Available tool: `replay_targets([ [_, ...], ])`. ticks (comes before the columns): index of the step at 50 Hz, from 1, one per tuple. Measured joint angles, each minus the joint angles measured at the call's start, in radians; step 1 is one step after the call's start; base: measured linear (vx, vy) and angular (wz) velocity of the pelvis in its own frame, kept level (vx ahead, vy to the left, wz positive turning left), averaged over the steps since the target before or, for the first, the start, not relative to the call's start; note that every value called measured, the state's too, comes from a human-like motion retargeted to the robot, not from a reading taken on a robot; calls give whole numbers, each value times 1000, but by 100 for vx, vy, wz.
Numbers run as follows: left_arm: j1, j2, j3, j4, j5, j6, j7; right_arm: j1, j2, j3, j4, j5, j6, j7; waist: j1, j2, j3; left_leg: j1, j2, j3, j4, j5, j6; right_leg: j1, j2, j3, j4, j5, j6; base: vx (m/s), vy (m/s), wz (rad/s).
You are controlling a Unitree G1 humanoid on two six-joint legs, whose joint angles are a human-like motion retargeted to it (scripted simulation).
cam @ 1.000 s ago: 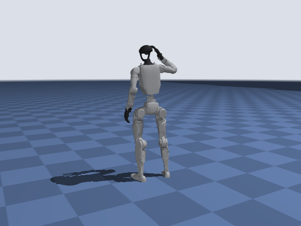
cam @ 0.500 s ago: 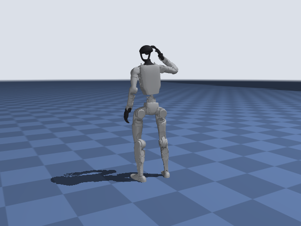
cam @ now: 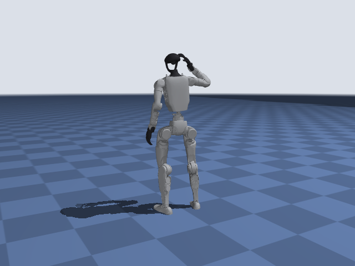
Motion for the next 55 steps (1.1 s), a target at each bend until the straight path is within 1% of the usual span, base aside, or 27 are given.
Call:
replay_targets([
  [43, 6, 6, 16, 14, -2, -3, 4, -16, -5, 7, -3, 3, -11, -9, 11, 0, -7, 2, 4, 9, -1, -4, -1, -3, 5, 8, -2, -3, 0, 0, 0, 0],
  [50, -1, -1, 14, 19, -2, -7, 16, -3, 29, 33, 34, 21, -13, -11, 19, 5, -6, 6, 6, 17, -1, -7, 0, -4, 7, 16, -1, -3, 0, 0, 0, 0],
  [55, -13, -6, 15, 21, 10, -6, 31, 29, 91, 80, 96, 14, 10, 0, 25, 8, -2, 12, 6, 22, -1, -9, 2, -3, 8, 21, 1, -5, 0, 0, 0, 0],
])
